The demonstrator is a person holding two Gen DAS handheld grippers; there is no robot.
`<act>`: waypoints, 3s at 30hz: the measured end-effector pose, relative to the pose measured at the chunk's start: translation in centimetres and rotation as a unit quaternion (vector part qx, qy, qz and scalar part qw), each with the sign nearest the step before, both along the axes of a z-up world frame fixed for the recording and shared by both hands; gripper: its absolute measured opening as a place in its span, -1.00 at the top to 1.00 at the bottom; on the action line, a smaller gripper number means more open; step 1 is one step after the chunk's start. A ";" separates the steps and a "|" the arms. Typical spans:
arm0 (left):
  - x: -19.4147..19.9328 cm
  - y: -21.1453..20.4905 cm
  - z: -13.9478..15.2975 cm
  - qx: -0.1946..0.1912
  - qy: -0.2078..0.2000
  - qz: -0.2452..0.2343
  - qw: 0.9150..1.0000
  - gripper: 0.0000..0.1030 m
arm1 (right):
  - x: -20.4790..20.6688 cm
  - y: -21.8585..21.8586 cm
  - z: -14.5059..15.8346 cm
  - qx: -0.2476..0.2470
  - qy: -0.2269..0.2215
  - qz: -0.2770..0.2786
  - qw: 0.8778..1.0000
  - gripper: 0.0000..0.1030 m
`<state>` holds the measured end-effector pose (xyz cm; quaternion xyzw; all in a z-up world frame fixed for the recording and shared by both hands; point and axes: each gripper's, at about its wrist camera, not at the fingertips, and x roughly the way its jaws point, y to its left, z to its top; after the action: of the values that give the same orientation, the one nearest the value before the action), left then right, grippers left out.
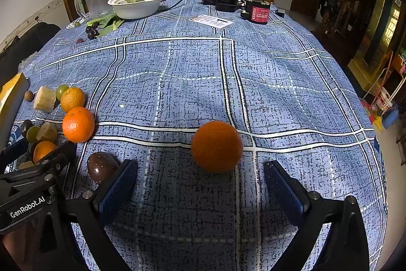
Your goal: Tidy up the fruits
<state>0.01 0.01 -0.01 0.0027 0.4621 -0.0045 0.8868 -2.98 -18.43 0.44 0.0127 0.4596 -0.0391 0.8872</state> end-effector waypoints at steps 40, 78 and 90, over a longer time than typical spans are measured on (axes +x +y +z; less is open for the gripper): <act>0.1 0.3 0.2 0.000 0.022 -0.030 0.999 -0.99 | 0.1 -0.2 0.1 0.005 0.016 -0.007 1.000 -0.98; -12.4 8.2 7.5 -0.066 -0.133 -0.091 0.985 -1.00 | -10.7 -1.1 5.4 -0.019 -0.109 0.029 0.993 -0.56; -8.7 4.4 4.8 -0.072 -0.068 -0.129 0.987 -0.93 | -3.2 -3.3 2.9 0.050 -0.059 -0.002 0.997 -0.46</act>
<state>-8.68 4.39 4.82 -0.0012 0.3952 -0.1516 0.9060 -6.23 -21.78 3.36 0.0603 0.4076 -0.0167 0.9110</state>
